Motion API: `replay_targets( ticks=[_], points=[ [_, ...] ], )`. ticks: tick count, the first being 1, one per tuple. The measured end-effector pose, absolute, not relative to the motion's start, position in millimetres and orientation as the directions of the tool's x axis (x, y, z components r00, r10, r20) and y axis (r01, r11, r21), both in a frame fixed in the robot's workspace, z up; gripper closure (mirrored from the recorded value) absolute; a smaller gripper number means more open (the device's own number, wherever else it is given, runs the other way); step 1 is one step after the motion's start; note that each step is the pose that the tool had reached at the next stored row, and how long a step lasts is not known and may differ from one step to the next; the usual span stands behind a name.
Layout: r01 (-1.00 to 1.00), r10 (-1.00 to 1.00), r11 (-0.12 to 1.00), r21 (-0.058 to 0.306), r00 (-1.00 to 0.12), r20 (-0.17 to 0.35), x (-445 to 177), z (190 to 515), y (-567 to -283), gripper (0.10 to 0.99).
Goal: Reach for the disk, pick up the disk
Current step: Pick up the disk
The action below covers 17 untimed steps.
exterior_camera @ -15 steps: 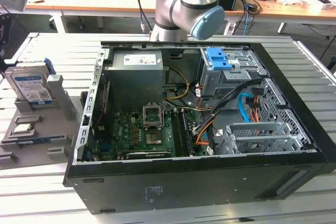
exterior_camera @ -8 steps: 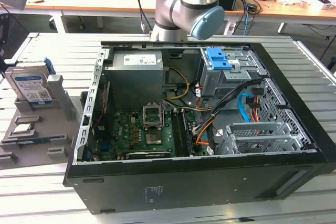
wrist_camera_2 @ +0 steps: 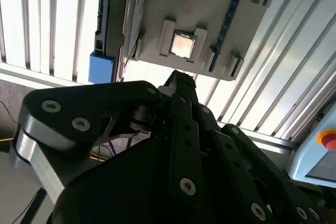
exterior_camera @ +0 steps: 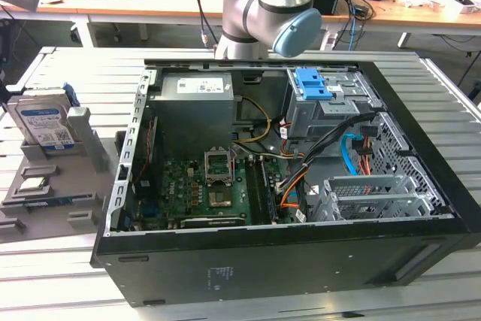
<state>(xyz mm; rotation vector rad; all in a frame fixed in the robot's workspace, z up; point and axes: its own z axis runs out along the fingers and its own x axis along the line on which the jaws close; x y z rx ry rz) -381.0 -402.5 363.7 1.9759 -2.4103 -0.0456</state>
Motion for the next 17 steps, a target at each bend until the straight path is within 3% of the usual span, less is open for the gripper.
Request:
replay_targets(
  ticks=[14, 17],
  points=[
    [-0.995, -0.995, 0.095, 0.038, -0.095, 0.0, -381.0, 363.7, -402.5, 0.98],
    [-0.995, -0.996, 0.093, 0.038, -0.094, 0.0, -381.0, 363.8, -402.5, 0.918]
  ],
)
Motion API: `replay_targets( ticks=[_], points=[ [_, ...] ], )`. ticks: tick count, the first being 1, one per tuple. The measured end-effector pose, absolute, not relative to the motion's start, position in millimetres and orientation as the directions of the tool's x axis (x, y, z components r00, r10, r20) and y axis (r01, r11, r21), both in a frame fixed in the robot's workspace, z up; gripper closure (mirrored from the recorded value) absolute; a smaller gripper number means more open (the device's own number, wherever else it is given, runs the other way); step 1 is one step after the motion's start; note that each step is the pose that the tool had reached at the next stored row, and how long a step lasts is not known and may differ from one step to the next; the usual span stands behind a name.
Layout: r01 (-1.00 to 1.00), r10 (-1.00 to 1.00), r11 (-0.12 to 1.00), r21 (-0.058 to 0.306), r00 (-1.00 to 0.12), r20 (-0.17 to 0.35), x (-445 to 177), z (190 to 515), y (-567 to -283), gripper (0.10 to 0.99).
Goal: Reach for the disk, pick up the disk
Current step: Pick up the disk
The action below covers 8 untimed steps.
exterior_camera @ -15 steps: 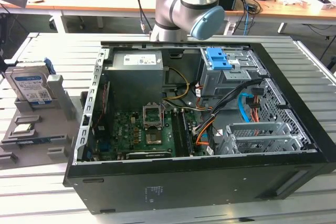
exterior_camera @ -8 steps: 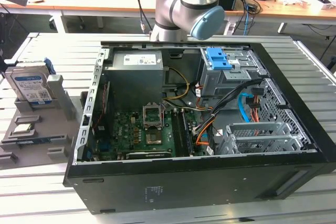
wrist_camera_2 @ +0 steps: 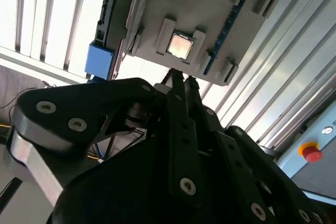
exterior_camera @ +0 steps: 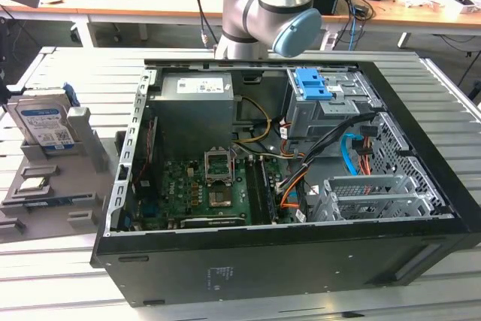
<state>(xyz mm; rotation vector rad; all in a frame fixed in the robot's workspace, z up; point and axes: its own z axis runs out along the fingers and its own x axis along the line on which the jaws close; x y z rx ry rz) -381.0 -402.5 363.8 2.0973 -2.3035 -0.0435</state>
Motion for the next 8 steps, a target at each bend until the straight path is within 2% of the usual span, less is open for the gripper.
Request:
replay_targets(
  ticks=[2, 3, 5, 7, 8],
  points=[
    [-0.995, -0.996, 0.092, 0.038, -0.092, 0.0, -381.0, 363.8, -402.5, 0.788],
    [-0.995, -0.996, 0.091, 0.038, -0.091, 0.0, -381.1, 363.8, -402.5, 0.671],
    [-0.995, -0.996, 0.09, 0.038, -0.09, 0.0, -381.0, 363.7, -402.5, 0.541],
    [-0.995, -0.996, 0.089, 0.038, -0.089, 0.0, -381.1, 363.7, -402.5, 0.533],
    [-0.995, -0.996, 0.089, 0.038, -0.089, 0.0, -381.0, 363.8, -402.5, 0.471]
  ],
)
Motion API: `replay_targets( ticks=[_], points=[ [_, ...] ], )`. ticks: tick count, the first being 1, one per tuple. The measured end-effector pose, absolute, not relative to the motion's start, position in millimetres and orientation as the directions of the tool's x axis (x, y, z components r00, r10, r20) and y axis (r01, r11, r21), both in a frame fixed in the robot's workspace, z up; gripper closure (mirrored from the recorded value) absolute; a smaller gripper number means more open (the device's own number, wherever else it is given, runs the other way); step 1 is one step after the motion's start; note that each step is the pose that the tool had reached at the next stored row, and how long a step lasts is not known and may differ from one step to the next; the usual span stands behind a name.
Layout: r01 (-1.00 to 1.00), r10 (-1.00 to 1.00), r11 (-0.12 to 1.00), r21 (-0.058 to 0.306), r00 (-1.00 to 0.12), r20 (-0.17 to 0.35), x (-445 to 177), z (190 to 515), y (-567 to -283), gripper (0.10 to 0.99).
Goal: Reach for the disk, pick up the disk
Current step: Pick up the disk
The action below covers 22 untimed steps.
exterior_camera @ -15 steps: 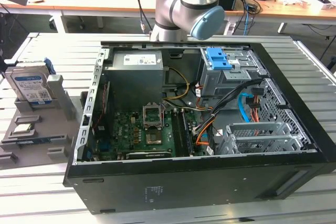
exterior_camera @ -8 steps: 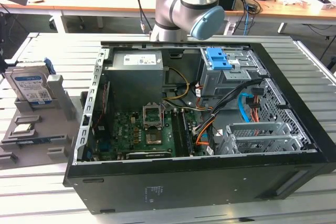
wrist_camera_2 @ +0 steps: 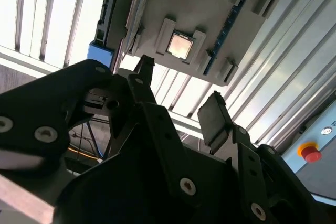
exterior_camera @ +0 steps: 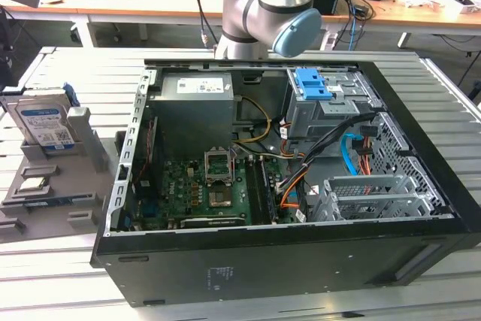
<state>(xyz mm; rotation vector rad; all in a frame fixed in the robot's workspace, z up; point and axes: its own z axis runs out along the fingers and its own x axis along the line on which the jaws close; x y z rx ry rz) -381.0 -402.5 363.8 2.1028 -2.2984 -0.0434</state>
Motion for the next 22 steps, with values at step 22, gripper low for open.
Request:
replay_targets(
  ticks=[22],
  points=[
    [-0.998, -0.998, 0.059, 0.038, -0.059, 0.0, -381, 350, -357, 0.471]
  ],
)
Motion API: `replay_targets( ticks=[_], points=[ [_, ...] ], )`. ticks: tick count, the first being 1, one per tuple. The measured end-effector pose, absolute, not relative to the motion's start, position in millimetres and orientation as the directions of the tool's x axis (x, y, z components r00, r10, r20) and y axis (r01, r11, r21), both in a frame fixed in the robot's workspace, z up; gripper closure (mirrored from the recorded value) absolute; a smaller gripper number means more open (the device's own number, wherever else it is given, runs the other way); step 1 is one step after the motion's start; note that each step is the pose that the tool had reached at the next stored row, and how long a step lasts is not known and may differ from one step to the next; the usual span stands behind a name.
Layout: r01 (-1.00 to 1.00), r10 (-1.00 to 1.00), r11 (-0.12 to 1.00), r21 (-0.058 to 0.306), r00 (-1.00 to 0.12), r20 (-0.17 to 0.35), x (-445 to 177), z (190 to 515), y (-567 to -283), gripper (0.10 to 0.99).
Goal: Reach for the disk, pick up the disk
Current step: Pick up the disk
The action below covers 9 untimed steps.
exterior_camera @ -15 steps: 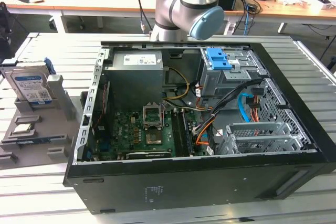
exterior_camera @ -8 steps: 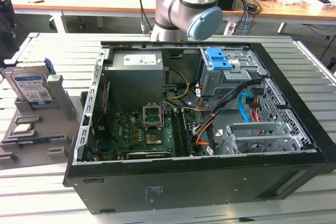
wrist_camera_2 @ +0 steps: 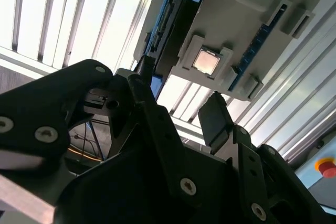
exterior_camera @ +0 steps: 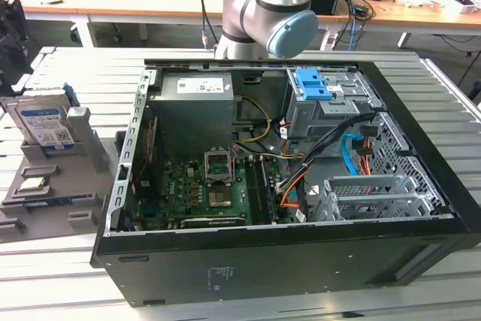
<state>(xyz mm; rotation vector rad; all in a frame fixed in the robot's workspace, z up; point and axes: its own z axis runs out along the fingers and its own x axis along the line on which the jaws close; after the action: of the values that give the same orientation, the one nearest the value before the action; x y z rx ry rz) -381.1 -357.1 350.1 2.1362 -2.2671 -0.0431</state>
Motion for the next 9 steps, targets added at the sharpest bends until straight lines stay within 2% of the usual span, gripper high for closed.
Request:
replay_targets(
  ticks=[9],
  points=[
    [-0.999, -1.0, -0.002, 0.035, 0.002, -0.003, -389, 328, -345, 0.471]
  ],
)
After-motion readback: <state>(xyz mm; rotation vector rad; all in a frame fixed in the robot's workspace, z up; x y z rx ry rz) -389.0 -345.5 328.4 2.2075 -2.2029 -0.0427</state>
